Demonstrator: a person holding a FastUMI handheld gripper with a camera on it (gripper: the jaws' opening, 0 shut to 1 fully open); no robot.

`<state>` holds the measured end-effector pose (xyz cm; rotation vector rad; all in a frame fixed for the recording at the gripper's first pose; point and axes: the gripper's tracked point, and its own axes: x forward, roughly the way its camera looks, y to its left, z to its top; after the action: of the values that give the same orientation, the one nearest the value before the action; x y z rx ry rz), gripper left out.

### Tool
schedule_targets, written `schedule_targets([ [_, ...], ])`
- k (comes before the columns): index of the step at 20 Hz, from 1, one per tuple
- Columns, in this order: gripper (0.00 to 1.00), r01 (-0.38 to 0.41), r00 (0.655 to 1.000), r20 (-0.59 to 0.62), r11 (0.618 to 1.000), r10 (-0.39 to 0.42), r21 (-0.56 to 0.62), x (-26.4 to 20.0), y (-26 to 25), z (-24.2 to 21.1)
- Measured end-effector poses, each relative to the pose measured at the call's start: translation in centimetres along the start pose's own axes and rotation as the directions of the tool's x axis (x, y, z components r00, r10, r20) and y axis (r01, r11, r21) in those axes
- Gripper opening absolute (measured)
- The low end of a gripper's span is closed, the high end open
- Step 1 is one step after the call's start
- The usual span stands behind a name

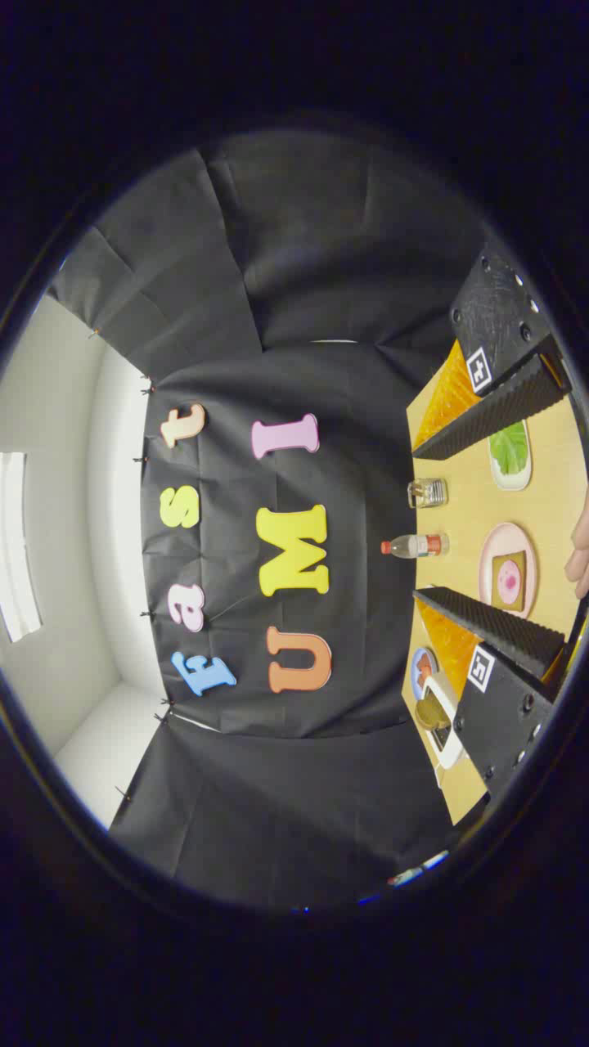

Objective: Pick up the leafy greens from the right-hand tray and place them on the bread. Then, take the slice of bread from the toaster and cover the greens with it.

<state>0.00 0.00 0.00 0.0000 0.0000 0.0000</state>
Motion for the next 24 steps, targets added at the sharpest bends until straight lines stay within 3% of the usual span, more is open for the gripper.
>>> schedule_targets([
  [9,0.96,0.009,0.998,-0.063,0.999,-0.007,0.032,2.0,0.6,-2.9],
  [16,0.96,0.078,0.995,-0.067,0.996,-0.075,0.041,3.6,-2.1,-3.1],
  [24,0.96,0.208,0.963,-0.174,0.978,-0.207,-0.014,10.8,-11.1,-8.2],
])
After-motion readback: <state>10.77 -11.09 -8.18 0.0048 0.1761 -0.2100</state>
